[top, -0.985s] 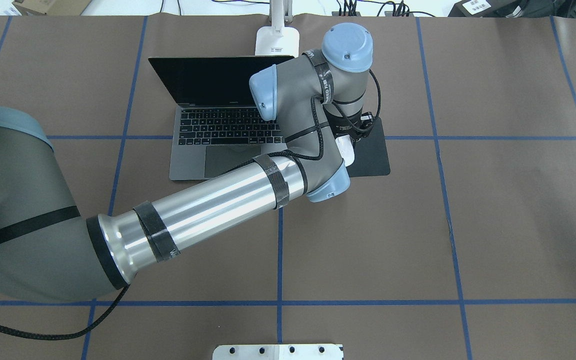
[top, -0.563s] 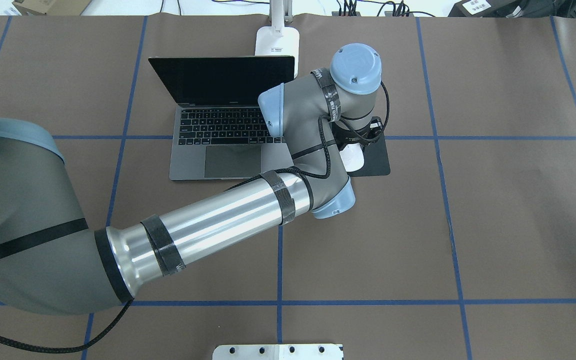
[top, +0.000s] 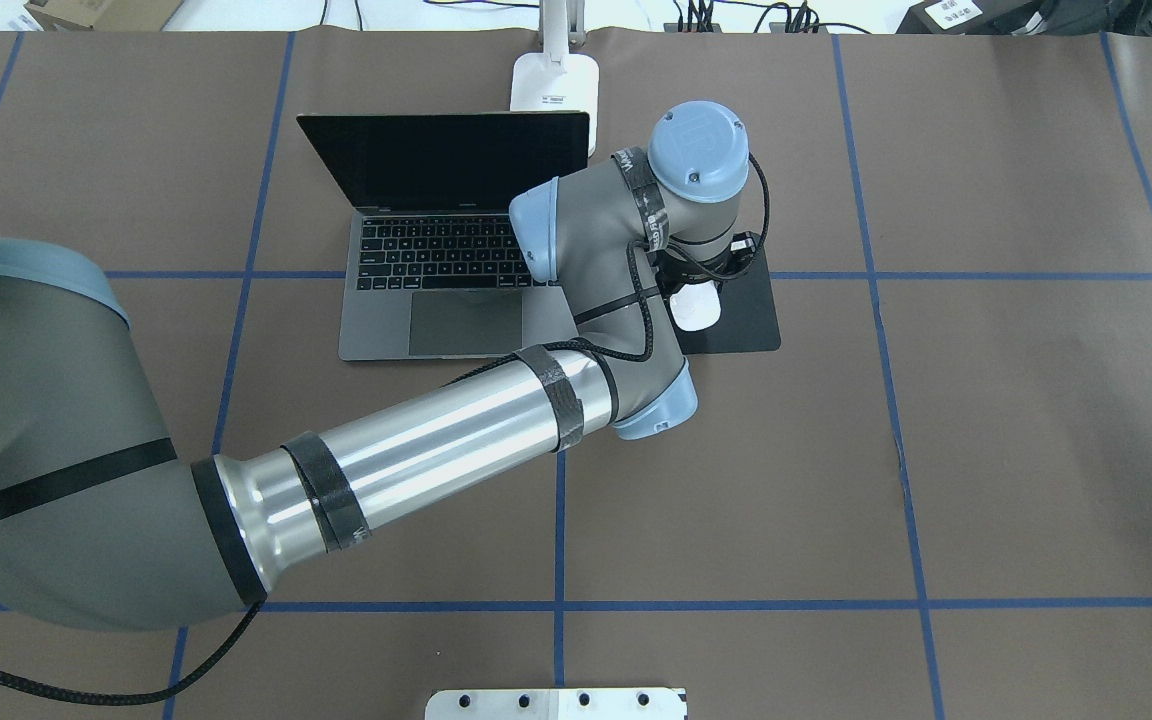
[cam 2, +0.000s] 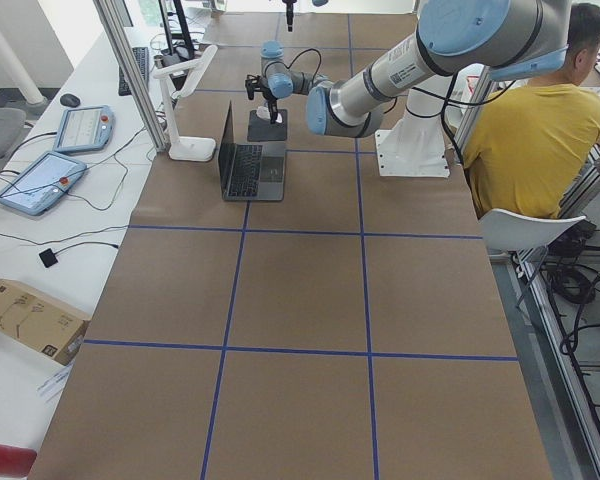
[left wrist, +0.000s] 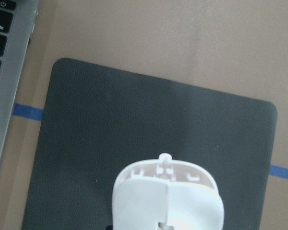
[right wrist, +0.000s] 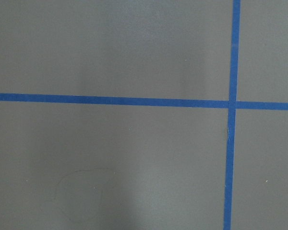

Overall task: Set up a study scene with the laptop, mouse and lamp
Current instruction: 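Lower the white mouse onto the black mouse pad and release it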

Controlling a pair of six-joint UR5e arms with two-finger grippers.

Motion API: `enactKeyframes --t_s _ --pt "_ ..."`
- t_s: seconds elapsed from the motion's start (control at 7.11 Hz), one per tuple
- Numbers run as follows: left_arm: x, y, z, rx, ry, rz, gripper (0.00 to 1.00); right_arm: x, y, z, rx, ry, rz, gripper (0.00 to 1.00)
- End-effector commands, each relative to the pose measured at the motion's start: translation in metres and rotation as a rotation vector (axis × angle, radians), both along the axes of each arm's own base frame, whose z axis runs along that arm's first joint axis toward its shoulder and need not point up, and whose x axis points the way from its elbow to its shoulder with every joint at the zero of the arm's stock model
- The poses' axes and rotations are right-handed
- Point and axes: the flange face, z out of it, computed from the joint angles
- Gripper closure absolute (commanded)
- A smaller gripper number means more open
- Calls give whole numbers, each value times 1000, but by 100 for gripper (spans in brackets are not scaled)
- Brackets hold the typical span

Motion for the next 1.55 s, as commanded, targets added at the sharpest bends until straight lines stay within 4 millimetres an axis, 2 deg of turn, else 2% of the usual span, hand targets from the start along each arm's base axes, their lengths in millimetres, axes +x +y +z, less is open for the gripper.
enactKeyframes --t_s 0.0,0.42,0.84,0.98,1.27,1.41 --pt "1 0 0 5 1 -2 15 0 -1 -1 1 0 0 0" --pt "0 -1 2 10 -1 1 1 -1 -2 -2 4 -1 0 0" --pt "-9 -1 -9 68 12 37 0 3 -2 -3 7 -2 5 0" --pt "-18 6 -6 68 35 60 0 5 -1 -2 6 0 10 0" --pt "-59 26 -10 18 60 125 0 9 -2 -2 6 0 18 0" --pt "-82 33 4 39 73 141 0 10 -2 -2 6 0 19 0"
